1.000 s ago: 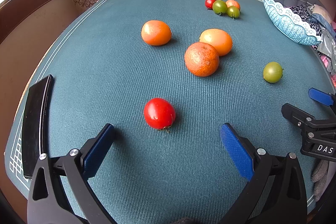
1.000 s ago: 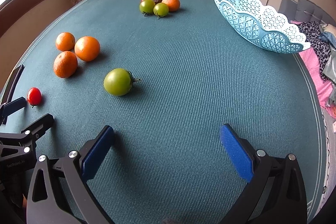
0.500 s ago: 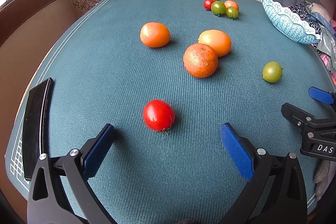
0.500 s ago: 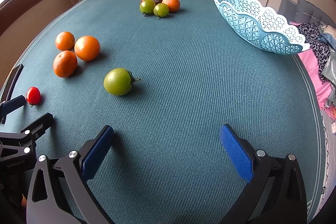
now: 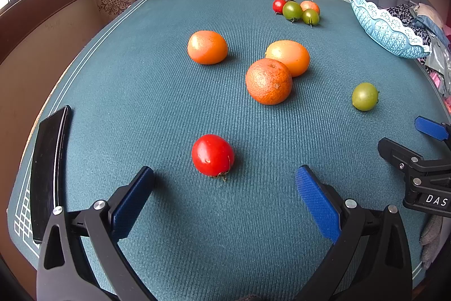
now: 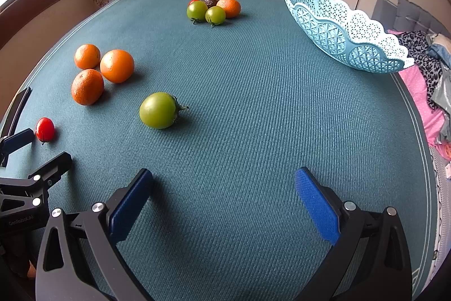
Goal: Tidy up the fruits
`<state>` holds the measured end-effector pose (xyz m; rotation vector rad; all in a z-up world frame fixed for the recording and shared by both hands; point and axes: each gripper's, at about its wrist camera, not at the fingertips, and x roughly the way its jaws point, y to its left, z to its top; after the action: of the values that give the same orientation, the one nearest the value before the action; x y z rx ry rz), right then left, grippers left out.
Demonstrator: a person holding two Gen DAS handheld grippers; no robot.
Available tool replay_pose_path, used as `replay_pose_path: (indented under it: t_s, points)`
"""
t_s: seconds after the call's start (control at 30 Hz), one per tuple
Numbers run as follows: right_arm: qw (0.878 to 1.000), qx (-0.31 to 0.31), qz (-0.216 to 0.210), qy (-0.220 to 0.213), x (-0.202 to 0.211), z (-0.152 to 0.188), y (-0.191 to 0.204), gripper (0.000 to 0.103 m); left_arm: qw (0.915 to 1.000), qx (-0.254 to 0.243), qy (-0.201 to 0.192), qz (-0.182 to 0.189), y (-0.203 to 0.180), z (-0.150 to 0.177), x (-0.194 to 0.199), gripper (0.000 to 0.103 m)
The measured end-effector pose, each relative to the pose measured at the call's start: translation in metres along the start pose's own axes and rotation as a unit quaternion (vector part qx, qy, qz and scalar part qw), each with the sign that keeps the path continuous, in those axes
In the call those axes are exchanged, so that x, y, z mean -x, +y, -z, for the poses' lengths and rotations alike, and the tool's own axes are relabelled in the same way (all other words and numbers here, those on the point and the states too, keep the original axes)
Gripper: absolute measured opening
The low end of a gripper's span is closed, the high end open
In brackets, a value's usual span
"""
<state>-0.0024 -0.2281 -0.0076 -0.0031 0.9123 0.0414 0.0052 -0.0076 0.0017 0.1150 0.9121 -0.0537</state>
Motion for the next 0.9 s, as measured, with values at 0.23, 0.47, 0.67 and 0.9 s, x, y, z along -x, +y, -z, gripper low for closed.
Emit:
replay_pose_path:
  t_s: [0.23,0.47,0.67,0.9]
  points:
    - [1.0,0.0,0.0,0.0,0.0,0.0,0.0,0.098,0.9999,-0.009,-0.005,-0.006,0.0,0.001,0.001,0.101]
    - [1.0,-0.001,-0.004,0.001,0.0,-0.001,0.0,0.098,0.9999,-0.008,-0.011,0.01,0.004,0.003,0.003,0.101]
    - [0.999,-0.007,-0.033,0.003,0.004,-0.005,-0.002,0.098,0.9993,0.003,-0.027,0.025,0.012,0.004,0.013,0.101]
    - [0.998,-0.017,-0.055,-0.015,0.01,-0.015,-0.001,0.098,0.9986,0.04,-0.025,0.022,0.037,0.002,0.017,0.082]
